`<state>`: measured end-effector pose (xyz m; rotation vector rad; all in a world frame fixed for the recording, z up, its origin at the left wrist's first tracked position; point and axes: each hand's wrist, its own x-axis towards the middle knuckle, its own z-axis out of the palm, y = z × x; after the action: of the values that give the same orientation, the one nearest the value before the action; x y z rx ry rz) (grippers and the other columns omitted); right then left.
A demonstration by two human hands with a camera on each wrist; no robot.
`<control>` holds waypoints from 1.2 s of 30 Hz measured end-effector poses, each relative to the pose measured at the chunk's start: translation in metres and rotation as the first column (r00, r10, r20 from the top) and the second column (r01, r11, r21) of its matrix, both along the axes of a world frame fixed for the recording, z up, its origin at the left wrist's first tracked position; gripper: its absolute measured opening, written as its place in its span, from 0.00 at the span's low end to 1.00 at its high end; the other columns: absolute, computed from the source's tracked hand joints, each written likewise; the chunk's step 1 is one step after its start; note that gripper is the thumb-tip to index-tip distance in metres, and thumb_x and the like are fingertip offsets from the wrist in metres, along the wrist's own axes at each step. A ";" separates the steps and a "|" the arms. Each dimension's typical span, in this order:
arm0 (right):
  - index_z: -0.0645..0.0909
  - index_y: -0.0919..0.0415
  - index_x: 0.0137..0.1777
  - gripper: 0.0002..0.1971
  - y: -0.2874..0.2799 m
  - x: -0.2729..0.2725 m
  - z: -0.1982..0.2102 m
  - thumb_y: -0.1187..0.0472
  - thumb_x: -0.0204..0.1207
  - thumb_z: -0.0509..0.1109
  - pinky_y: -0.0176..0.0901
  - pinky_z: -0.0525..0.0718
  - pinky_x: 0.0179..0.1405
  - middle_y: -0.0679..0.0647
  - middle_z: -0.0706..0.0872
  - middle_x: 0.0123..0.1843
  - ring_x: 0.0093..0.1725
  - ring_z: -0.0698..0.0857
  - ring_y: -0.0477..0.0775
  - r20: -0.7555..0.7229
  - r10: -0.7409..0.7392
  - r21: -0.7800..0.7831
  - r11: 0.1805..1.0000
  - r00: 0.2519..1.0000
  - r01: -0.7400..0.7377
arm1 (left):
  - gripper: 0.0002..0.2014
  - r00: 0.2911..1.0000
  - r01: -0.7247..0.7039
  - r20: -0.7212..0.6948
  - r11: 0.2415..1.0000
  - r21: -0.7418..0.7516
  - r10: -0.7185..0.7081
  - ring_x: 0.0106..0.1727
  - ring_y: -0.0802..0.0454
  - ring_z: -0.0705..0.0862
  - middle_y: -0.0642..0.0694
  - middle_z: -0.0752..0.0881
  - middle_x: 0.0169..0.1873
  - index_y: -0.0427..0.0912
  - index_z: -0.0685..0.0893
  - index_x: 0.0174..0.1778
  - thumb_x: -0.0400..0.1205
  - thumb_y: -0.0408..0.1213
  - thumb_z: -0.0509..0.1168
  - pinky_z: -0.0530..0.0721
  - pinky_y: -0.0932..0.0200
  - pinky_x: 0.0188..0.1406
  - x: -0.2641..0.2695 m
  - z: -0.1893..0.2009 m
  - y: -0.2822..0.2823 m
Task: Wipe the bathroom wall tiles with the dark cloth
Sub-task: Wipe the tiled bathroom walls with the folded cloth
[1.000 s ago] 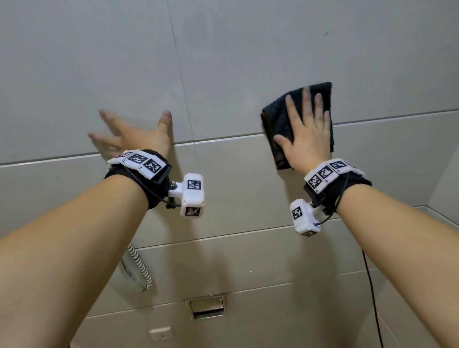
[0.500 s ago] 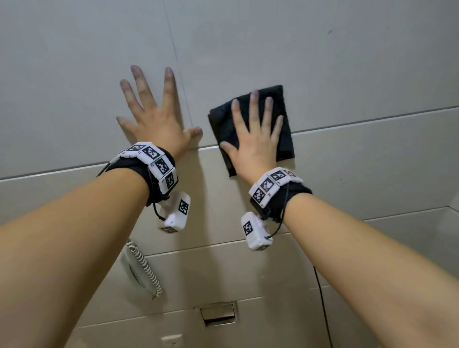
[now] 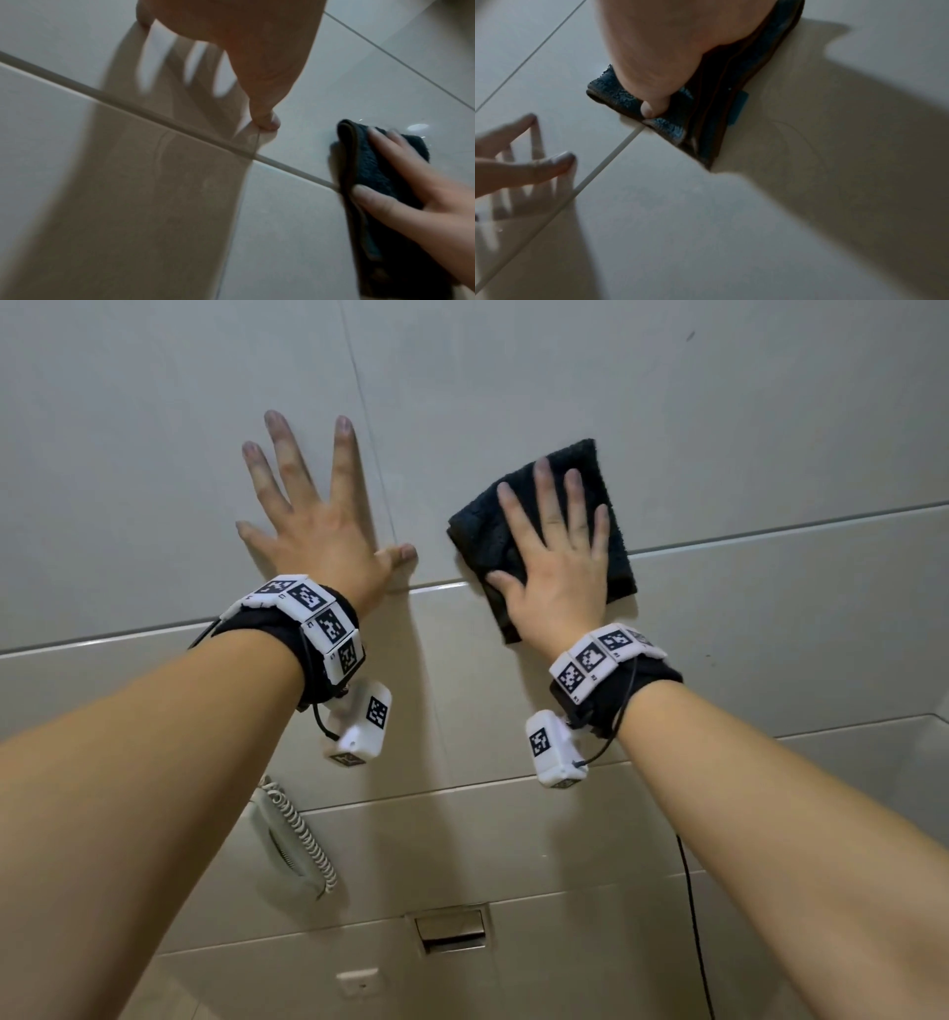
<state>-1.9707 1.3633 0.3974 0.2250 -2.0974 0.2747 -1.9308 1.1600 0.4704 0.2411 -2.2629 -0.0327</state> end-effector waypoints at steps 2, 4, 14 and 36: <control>0.51 0.42 0.86 0.45 0.019 -0.001 -0.001 0.40 0.73 0.70 0.67 0.47 0.83 0.52 0.47 0.89 0.87 0.45 0.60 0.000 -0.029 -0.044 0.999 1.000 0.029 | 0.59 1.000 0.003 0.007 1.000 0.003 -0.003 0.86 0.33 0.36 0.40 0.33 0.86 0.65 0.36 0.84 0.70 0.65 0.74 0.62 0.17 0.70 0.000 0.001 0.000; 0.51 0.42 0.86 0.45 0.036 -0.002 -0.003 0.42 0.73 0.71 0.67 0.49 0.83 0.53 0.47 0.89 0.87 0.46 0.60 -0.003 -0.055 -0.084 0.995 0.998 0.054 | 0.59 1.000 0.008 0.012 1.000 0.008 -0.008 0.86 0.33 0.36 0.40 0.33 0.86 0.65 0.36 0.84 0.70 0.64 0.74 0.61 0.17 0.71 0.001 0.001 0.001; 0.48 0.45 0.87 0.48 0.036 0.002 0.001 0.39 0.73 0.71 0.70 0.49 0.82 0.55 0.43 0.89 0.87 0.42 0.64 0.055 -0.058 -0.157 0.985 0.997 0.066 | 0.60 1.000 -0.001 0.022 1.000 0.005 0.001 0.86 0.31 0.36 0.38 0.34 0.86 0.62 0.36 0.85 0.70 0.63 0.75 0.60 0.15 0.70 0.001 0.002 0.004; 0.51 0.41 0.86 0.46 0.003 0.000 0.005 0.41 0.73 0.72 0.64 0.43 0.84 0.50 0.45 0.89 0.87 0.43 0.58 0.035 0.025 -0.003 1.000 0.999 -0.025 | 0.59 0.998 -0.022 0.052 0.999 0.027 0.020 0.86 0.30 0.38 0.35 0.34 0.86 0.57 0.37 0.86 0.72 0.57 0.76 0.58 0.17 0.73 0.003 0.004 0.018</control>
<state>-1.9705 1.3662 0.4025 0.2464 -2.1299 0.2980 -1.9276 1.1780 0.4740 0.2832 -2.3120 -0.0476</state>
